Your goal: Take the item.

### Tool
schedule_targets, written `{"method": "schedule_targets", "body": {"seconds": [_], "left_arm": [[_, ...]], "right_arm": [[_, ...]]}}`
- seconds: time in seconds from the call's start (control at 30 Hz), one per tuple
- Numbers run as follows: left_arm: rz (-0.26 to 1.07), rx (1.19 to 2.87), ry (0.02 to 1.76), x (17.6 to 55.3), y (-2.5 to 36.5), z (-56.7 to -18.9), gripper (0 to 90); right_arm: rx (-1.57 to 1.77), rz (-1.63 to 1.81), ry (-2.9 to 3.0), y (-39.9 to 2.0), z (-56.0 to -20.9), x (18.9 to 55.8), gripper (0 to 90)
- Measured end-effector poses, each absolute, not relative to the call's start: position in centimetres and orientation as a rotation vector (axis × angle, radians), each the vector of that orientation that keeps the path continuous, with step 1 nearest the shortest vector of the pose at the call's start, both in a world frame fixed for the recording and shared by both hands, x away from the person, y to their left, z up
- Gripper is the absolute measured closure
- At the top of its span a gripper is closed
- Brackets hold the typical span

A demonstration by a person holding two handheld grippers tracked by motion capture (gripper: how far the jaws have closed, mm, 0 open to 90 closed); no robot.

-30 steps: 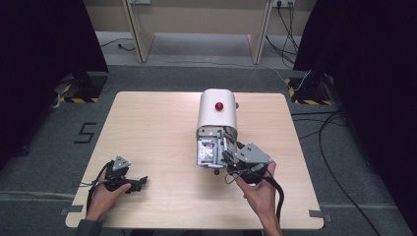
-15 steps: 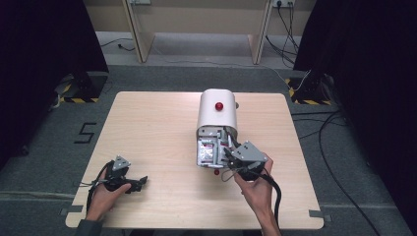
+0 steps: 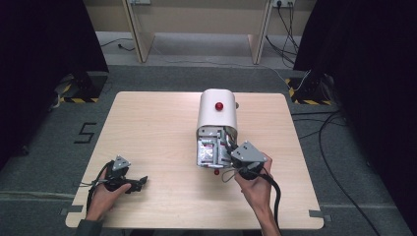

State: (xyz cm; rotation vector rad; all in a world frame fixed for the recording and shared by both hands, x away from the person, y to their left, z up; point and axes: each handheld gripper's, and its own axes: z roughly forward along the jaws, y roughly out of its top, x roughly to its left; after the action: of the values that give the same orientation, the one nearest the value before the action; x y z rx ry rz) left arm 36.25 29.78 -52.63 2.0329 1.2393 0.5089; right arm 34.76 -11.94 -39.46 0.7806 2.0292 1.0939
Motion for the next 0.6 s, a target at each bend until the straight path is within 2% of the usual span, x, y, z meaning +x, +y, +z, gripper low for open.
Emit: {"method": "schedule_targets", "body": {"seconds": [0.6], "left_arm": [[0.509, 2.033, 1.239, 36.2, 29.8, -52.6, 0.0]], "right_arm": [[0.761, 1.232, 2.002, -13.0, -37.8, 33.3, 84.7]]}}
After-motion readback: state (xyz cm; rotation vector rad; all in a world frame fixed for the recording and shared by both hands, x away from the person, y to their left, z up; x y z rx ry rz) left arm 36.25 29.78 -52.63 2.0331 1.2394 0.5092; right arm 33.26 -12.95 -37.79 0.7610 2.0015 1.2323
